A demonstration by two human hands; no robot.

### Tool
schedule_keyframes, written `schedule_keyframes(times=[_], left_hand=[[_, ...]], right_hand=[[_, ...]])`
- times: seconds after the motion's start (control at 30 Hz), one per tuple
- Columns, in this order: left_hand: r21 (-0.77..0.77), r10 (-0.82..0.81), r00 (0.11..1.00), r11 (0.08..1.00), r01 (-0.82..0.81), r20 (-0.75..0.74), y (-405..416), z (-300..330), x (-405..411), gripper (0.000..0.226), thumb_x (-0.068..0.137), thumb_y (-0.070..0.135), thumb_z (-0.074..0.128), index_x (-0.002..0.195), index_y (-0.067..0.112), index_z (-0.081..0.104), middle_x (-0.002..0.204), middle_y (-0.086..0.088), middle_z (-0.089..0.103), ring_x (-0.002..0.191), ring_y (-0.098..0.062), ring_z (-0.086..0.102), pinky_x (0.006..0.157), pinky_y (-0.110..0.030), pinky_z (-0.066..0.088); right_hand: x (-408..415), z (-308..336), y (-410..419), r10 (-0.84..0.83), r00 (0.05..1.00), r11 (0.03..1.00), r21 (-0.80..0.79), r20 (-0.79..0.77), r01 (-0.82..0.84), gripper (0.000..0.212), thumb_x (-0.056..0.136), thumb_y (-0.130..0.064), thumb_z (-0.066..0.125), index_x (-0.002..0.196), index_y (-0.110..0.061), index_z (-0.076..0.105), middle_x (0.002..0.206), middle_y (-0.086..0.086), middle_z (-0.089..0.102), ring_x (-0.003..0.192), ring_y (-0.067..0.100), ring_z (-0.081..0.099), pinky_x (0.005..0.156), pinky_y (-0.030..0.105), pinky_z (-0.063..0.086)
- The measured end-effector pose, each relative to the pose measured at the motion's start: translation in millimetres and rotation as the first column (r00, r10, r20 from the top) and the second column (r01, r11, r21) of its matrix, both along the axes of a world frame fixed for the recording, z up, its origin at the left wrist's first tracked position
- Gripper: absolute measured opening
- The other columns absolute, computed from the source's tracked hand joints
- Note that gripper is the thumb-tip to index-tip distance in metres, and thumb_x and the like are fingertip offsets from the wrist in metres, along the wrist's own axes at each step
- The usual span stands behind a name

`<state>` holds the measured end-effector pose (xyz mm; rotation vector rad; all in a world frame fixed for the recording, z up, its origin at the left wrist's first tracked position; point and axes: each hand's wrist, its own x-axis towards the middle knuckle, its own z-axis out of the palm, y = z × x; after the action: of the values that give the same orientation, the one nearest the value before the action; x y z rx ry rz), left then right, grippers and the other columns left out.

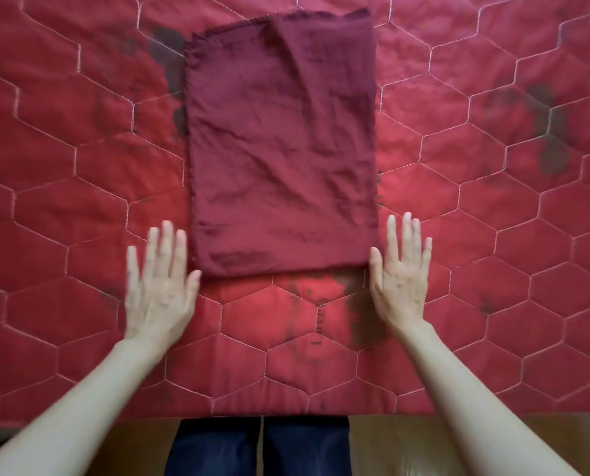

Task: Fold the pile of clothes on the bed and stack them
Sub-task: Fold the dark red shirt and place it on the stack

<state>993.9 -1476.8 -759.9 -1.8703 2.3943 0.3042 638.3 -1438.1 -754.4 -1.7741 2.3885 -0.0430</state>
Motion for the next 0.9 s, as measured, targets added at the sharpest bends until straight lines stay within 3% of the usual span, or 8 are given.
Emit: schedule_keyframes(times=[0.13,0.2,0.4,0.57,0.73,0.9], left_hand=[[-0.086,-0.346,0.934,0.937,0.339,-0.086,-1.5,1.4,-60.1,0.068,0.093,0.048,0.040,0.152,0.017,0.027,0.159,-0.010,0.019,0.148,-0.027,0.016,0.118,-0.052,0.010],[-0.060,-0.418,0.906,0.908,0.414,-0.066,-4.6,-5.0,-79.9,0.067,0.092,0.050,0.043,0.151,0.019,0.030,0.159,-0.011,0.022,0.147,-0.028,0.020,0.118,-0.053,0.012],[0.013,-0.298,0.954,0.954,0.299,-0.045,-13.5,-16.9,-59.7,0.070,0.091,0.053,0.038,0.151,0.020,0.029,0.159,-0.011,0.021,0.146,-0.029,0.022,0.117,-0.051,0.017],[-0.073,-0.430,0.899,0.902,0.425,-0.077,-14.7,-13.0,-24.0,0.060,0.094,0.040,0.043,0.146,0.011,0.040,0.154,-0.017,0.031,0.142,-0.033,0.032,0.113,-0.051,0.027],[-0.183,-0.508,0.860,0.851,0.492,-0.055,-21.5,-6.8,-15.5,0.046,0.092,0.022,0.048,0.134,0.006,0.055,0.143,-0.018,0.048,0.132,-0.037,0.046,0.107,-0.053,0.038],[-0.304,-0.526,0.847,0.821,0.483,-0.073,-24.5,0.7,-19.1,0.039,0.080,0.000,0.058,0.118,0.007,0.068,0.125,-0.011,0.065,0.115,-0.035,0.061,0.097,-0.051,0.047]], right_hand=[[52.3,-1.7,-11.8,0.348,0.934,0.937,-0.064,0.082,-0.344,0.060,0.098,-0.046,0.040,0.151,-0.018,0.031,0.158,0.011,0.024,0.148,0.026,0.018,0.119,0.050,0.013],[68.9,-10.9,-11.1,0.469,0.880,0.883,-0.027,0.076,-0.469,0.059,0.098,-0.049,0.041,0.149,-0.021,0.034,0.157,0.011,0.026,0.147,0.025,0.020,0.118,0.052,0.018],[34.0,-24.4,4.7,0.360,0.933,0.932,0.045,-0.001,-0.360,0.062,0.097,-0.053,0.039,0.150,-0.023,0.032,0.159,0.005,0.023,0.147,0.023,0.020,0.118,0.049,0.018],[3.3,-15.7,14.1,0.478,0.878,0.877,0.055,-0.010,-0.477,0.056,0.101,-0.047,0.035,0.150,-0.020,0.032,0.158,0.009,0.025,0.146,0.024,0.025,0.116,0.051,0.025],[-4.7,-10.2,4.0,0.541,0.836,0.829,-0.113,-0.090,-0.548,0.043,0.093,-0.016,0.055,0.136,-0.014,0.055,0.144,0.011,0.049,0.131,0.026,0.049,0.106,0.050,0.041],[-5.6,-2.0,-3.5,0.547,0.835,0.818,-0.179,-0.052,-0.547,0.050,0.077,0.006,0.060,0.124,-0.009,0.064,0.133,0.010,0.059,0.121,0.026,0.059,0.100,0.048,0.047]])
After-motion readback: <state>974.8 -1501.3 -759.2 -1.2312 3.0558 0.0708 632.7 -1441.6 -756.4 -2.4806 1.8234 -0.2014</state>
